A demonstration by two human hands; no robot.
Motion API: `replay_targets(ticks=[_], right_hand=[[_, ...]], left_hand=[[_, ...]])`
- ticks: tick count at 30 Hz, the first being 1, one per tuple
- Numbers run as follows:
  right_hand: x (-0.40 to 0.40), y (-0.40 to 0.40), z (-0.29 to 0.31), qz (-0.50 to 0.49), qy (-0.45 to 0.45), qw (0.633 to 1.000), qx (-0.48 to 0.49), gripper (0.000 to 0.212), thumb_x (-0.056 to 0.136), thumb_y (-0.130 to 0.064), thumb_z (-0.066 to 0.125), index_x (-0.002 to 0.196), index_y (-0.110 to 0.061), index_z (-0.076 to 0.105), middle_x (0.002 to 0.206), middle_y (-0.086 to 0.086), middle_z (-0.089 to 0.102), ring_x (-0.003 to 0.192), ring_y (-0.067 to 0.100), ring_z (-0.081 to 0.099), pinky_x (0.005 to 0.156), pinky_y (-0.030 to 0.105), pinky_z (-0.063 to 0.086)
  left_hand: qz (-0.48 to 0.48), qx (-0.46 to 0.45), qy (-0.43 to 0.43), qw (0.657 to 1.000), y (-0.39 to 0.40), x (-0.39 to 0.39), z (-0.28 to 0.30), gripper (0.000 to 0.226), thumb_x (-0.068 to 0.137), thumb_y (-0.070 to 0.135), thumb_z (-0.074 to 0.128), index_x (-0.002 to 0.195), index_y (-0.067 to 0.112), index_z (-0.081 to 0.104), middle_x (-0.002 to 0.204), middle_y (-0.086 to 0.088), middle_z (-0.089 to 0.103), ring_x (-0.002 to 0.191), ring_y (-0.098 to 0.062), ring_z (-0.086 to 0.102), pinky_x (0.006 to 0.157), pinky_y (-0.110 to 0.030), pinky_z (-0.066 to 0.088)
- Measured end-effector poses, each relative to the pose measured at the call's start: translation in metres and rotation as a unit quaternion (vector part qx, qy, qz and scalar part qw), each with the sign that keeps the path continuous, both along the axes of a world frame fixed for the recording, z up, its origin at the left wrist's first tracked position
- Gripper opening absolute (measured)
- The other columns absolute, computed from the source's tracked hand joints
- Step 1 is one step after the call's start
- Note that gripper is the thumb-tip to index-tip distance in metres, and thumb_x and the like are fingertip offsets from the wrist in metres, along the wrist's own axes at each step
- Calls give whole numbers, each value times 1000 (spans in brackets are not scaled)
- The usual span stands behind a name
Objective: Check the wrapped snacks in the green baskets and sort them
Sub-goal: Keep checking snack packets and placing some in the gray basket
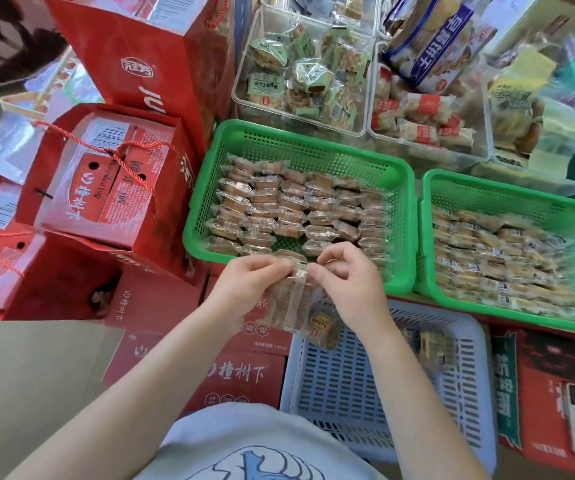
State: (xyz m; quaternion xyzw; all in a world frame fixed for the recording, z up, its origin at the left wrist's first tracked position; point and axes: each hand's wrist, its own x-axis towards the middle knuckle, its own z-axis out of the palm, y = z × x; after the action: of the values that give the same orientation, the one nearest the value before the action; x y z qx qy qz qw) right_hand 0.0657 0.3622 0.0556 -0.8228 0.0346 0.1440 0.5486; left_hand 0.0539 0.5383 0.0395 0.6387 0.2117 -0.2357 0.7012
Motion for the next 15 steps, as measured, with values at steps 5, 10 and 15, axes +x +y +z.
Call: replay_targets(ticks=[5, 10, 15], right_hand=[[-9, -2, 1, -14, 124, 987, 100, 5, 88, -27, 76, 86, -22, 75, 94, 4, 75, 92, 24, 71, 89, 52, 58], [-9, -6, 5, -77, 115, 984, 115, 9, 88, -15, 74, 79, -14, 77, 82, 8, 75, 78, 21, 70, 84, 45, 59], [-10, -4, 2, -97, 129, 981, 109, 18, 95, -35, 67, 99, -19, 74, 90, -5, 75, 86, 9, 70, 79, 30, 56]], left_hand=[[30, -76, 7, 997, 2, -11, 3, 24, 94, 27, 67, 95, 6, 78, 93, -13, 76, 79, -17, 71, 64, -25, 55], [-30, -42, -24, 998, 0, -11, 7, 31, 92, 37, 70, 105, 9, 76, 99, -10, 78, 89, -18, 75, 74, -28, 59], [-56, 10, -36, 998, 5, -9, 5, 28, 85, 20, 81, 112, 17, 72, 102, -13, 76, 96, -26, 75, 73, -36, 62]])
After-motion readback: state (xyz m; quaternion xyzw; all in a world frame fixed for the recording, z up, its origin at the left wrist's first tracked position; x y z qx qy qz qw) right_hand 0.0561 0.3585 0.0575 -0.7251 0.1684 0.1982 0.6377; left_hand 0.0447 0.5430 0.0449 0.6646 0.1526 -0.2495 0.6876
